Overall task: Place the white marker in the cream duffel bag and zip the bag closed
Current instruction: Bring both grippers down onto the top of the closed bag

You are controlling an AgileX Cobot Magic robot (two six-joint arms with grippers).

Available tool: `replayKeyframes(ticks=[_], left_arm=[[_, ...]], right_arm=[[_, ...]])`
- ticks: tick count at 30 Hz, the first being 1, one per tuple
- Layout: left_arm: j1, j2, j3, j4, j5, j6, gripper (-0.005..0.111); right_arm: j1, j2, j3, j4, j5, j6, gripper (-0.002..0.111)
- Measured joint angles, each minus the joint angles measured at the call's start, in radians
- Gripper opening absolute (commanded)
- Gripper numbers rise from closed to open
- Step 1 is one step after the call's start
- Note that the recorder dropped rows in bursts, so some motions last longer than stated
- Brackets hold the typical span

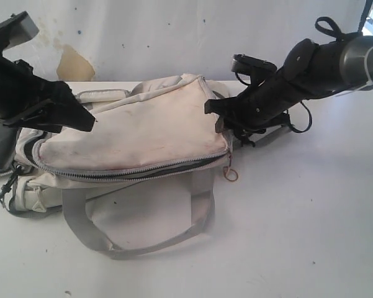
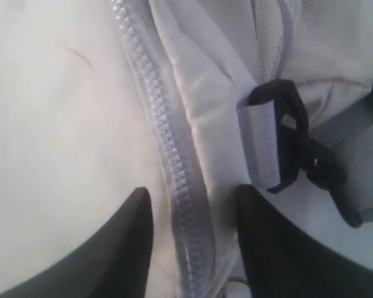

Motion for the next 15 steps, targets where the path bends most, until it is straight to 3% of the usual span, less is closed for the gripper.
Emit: replayKeyframes(ticks=[5,11,15], left_arm=[[-0.035,-0.002,0.032,0.000,-0.047,-0.006,0.072],[-0.037,-0.002,0.083,0.000,-0.053,-0.008,0.072],[-0.037,-0.002,0.112,-0.007,-0.053,-0.011,0.072]], right_arm=[[0.000,0.002,0.000,0.016,0.022,0.000,0.024],[0.000,0.005,0.000,-0.007,0.053,0.000,0.039],[0.000,0.005,0.000,-0.014,0.059,-0.002,0.041]])
